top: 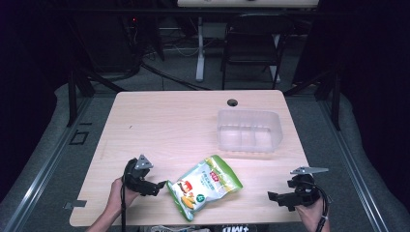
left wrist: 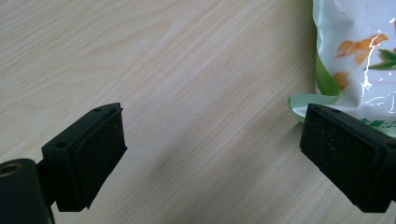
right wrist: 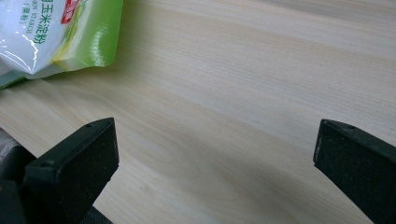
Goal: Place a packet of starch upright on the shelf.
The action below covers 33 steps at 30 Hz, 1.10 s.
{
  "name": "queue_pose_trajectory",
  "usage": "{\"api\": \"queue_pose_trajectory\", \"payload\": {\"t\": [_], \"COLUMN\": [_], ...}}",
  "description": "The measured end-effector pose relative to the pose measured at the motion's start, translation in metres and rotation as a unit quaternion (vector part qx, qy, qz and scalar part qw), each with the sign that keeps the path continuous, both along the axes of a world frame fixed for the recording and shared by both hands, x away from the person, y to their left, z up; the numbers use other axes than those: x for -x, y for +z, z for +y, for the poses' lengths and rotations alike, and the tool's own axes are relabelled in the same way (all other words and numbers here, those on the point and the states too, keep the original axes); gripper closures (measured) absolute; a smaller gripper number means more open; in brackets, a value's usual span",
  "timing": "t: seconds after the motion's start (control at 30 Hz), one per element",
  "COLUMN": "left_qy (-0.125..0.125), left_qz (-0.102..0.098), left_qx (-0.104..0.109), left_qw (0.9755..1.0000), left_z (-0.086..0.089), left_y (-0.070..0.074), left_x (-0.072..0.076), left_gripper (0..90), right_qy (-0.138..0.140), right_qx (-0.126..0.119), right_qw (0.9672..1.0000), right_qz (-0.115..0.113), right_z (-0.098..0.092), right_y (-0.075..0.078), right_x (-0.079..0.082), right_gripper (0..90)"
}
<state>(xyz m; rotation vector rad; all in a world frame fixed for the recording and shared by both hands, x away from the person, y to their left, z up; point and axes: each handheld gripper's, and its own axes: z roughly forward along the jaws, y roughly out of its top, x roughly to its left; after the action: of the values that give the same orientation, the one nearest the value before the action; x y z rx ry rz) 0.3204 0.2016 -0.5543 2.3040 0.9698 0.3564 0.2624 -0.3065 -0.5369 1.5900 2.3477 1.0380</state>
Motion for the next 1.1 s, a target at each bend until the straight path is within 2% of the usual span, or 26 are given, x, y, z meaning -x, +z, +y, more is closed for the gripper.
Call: {"api": "queue_pose_trajectory", "payload": {"t": [0.23, 0.5, 0.63, 0.73, 0.8, 1.1], "left_qy": [0.000, -0.002, -0.005, -0.005, -0.004, -0.001], "left_qz": [-0.011, -0.012, -0.008, -0.007, -0.008, -0.011], "left_qx": [0.005, 0.002, 0.002, 0.002, 0.001, 0.001], "left_qw": [0.9999, 0.9999, 1.0000, 1.0000, 1.0000, 0.9999], "left_z": [0.000, 0.000, 0.000, 0.000, 0.000, -0.002], "left_y": [0.002, 0.002, 0.002, 0.002, 0.002, 0.001], "left_x": [0.001, 0.002, 0.001, 0.001, 0.001, 0.001], "left_gripper": [6.6, 6.6, 6.6, 6.6, 6.6, 6.6], "right_qy": [0.005, 0.020, 0.032, 0.038, 0.049, 0.075], "right_qx": [-0.002, -0.012, -0.025, -0.024, -0.032, -0.034], "right_qw": [1.0000, 0.9997, 0.9990, 0.9988, 0.9981, 0.9961], "right_qz": [0.001, 0.011, 0.018, 0.020, 0.021, 0.030], "right_z": [0.001, 0.005, 0.008, 0.011, 0.017, 0.037], "right_y": [0.000, 0.001, 0.002, 0.003, 0.004, 0.006], "right_x": [0.000, 0.000, -0.002, -0.003, -0.005, -0.014], "right_gripper": [0.0, 0.0, 0.0, 0.0, 0.0, 0.0]}}
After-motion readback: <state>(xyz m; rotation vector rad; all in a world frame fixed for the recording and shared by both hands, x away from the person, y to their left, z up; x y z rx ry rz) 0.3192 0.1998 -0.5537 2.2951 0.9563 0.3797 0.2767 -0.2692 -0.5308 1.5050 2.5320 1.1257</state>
